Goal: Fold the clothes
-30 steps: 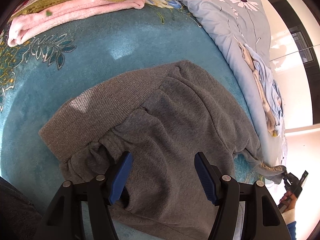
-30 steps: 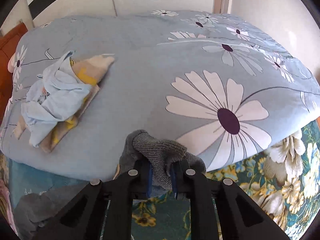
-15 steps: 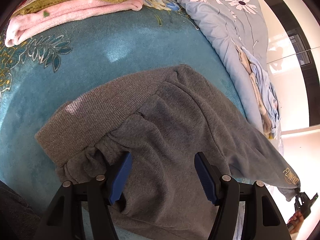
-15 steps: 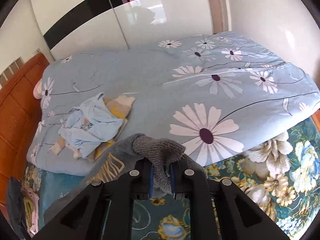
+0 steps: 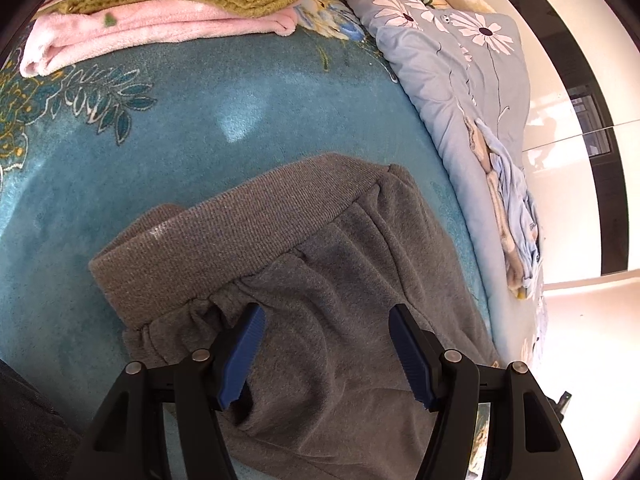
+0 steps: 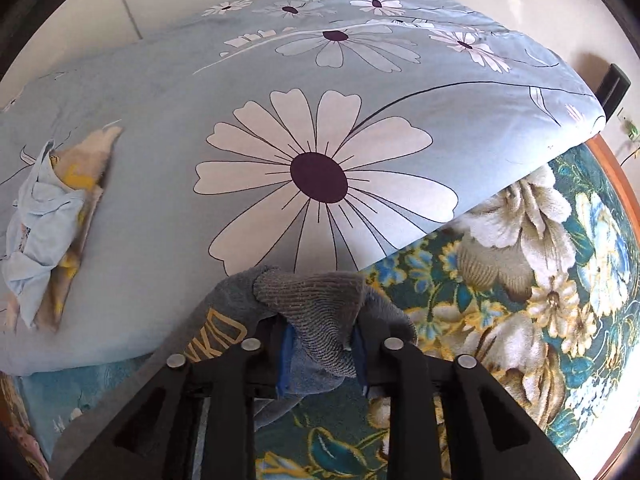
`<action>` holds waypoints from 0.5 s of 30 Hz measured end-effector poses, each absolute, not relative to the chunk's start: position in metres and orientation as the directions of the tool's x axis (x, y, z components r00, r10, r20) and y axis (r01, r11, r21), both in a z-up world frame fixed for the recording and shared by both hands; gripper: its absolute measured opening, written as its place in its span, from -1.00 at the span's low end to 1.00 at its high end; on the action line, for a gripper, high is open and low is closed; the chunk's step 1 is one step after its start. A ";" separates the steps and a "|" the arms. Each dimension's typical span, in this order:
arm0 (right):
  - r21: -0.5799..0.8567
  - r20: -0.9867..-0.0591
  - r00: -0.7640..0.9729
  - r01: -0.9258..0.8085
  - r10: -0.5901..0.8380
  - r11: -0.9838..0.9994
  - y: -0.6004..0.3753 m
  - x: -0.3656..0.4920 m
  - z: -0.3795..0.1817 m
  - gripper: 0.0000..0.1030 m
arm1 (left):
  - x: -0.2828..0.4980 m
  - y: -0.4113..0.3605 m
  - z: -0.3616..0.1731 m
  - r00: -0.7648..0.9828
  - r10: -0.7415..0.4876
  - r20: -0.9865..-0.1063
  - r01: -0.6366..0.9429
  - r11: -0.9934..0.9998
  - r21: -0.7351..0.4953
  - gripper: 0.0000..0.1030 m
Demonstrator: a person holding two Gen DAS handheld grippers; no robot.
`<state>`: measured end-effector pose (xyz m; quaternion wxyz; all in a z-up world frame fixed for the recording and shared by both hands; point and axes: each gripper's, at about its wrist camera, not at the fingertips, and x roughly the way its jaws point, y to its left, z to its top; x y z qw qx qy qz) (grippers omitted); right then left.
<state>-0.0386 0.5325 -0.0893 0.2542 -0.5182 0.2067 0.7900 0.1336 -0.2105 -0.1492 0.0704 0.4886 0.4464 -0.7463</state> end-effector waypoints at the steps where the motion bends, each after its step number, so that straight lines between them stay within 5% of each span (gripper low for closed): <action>1: 0.082 -0.920 -0.350 -0.613 0.176 -0.786 0.534 -0.034 -0.085 -0.08 | 0.133 -0.211 -0.149 -0.516 0.334 -0.789 0.540 -0.589 -0.602 0.33; 4: 0.125 -0.902 -0.395 -0.620 0.171 -0.775 0.539 -0.013 -0.073 0.13 | 0.134 -0.213 -0.146 -0.531 0.331 -0.780 0.532 -0.586 -0.611 0.33; 15: 0.124 -0.914 -0.346 -0.736 0.212 -0.666 0.545 0.098 -0.082 0.14 | 0.161 -0.243 -0.134 -0.552 0.165 -0.817 0.645 -0.537 -0.544 0.33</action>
